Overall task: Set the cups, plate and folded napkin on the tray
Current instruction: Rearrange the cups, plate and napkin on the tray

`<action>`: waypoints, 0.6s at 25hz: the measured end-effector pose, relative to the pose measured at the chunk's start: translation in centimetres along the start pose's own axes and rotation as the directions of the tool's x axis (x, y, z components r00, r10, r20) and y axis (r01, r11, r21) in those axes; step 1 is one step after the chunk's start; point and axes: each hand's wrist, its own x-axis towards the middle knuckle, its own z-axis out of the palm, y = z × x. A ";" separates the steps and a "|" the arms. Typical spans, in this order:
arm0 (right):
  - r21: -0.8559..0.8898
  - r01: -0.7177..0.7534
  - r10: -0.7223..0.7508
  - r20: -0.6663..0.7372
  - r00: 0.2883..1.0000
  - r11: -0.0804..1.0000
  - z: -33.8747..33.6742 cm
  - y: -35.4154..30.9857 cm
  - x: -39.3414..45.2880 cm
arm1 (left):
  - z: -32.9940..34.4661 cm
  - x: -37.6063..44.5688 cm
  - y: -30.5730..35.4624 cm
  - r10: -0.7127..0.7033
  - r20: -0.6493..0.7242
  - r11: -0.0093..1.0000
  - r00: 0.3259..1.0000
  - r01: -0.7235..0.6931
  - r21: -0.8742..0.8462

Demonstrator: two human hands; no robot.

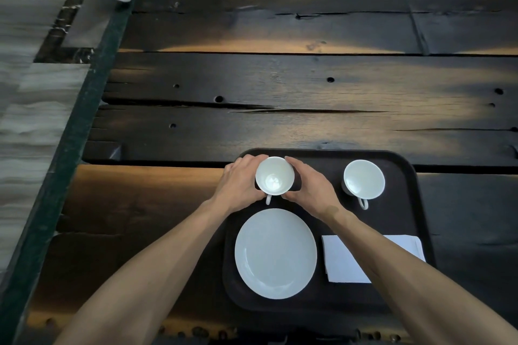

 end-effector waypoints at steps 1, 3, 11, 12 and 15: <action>0.002 0.002 -0.002 0.006 1.000 1.000 0.0 0.0 0.1 | 0.1 -0.1 0.1 -0.016 -0.015 1.000 1.000 0.016 -0.011; 0.008 0.012 -0.012 0.011 1.000 1.000 0.0 -0.1 0.2 | 0.4 -0.3 0.2 -0.046 -0.044 0.999 0.998 0.046 -0.021; 0.087 -0.009 0.009 0.001 1.000 0.996 0.3 -0.4 -0.1 | 0.9 -0.3 0.0 -0.068 -0.027 0.990 0.997 0.064 -0.124; 0.091 -0.012 0.014 -0.016 1.000 0.996 0.4 -0.5 -0.3 | 0.7 -0.3 -0.2 -0.050 -0.010 0.991 0.999 0.049 -0.122; 0.098 -0.020 0.024 -0.037 0.999 0.995 0.5 -0.7 -0.3 | 0.2 0.0 -0.5 -0.019 0.018 0.996 1.000 0.020 -0.090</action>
